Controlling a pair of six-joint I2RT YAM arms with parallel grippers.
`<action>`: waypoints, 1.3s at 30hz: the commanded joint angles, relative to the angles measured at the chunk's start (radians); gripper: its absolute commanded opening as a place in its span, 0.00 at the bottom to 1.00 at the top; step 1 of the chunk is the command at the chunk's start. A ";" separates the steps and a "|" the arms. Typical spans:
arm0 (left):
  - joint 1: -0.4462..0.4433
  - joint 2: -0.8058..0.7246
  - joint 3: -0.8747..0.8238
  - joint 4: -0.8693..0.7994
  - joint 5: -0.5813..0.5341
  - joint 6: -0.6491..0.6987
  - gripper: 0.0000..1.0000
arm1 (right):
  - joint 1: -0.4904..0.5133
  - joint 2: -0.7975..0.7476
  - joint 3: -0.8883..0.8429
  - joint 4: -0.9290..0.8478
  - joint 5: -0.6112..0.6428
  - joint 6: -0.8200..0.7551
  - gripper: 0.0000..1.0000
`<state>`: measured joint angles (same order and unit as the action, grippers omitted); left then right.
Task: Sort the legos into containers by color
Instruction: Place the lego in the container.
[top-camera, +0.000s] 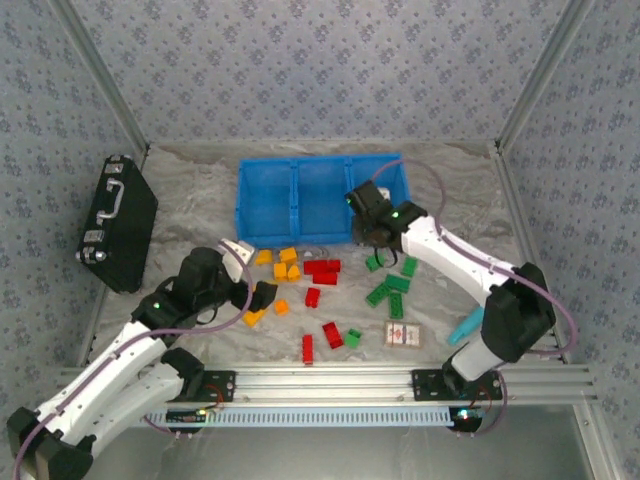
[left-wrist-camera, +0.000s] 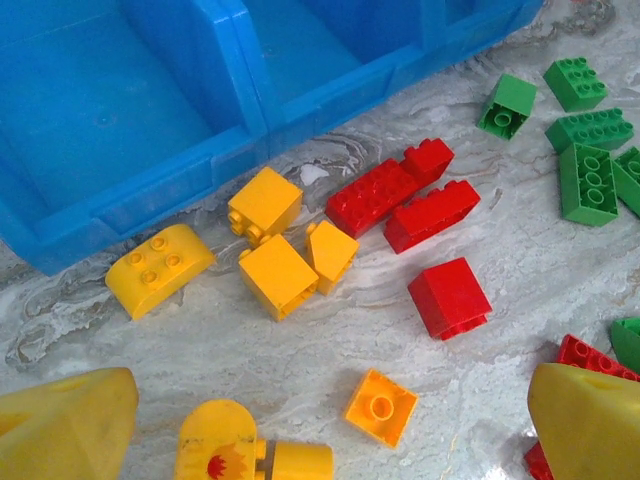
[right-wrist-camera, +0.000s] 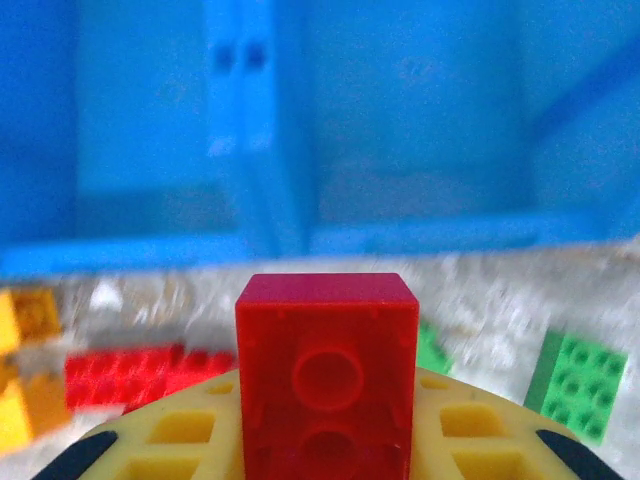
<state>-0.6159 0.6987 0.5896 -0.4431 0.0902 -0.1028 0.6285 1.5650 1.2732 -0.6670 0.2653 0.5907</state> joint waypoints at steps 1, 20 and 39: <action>-0.021 0.052 -0.005 0.049 0.010 0.002 1.00 | -0.064 0.097 0.051 0.060 -0.014 -0.106 0.29; -0.343 0.547 0.201 0.039 -0.269 -0.232 1.00 | -0.173 0.303 0.180 0.158 -0.039 -0.178 0.36; -0.400 0.909 0.385 -0.002 -0.267 -0.358 0.80 | -0.243 0.220 0.127 0.250 -0.126 -0.230 0.58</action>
<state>-1.0046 1.5864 0.9398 -0.4133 -0.1799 -0.4316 0.3882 1.8515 1.4124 -0.4320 0.1585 0.3893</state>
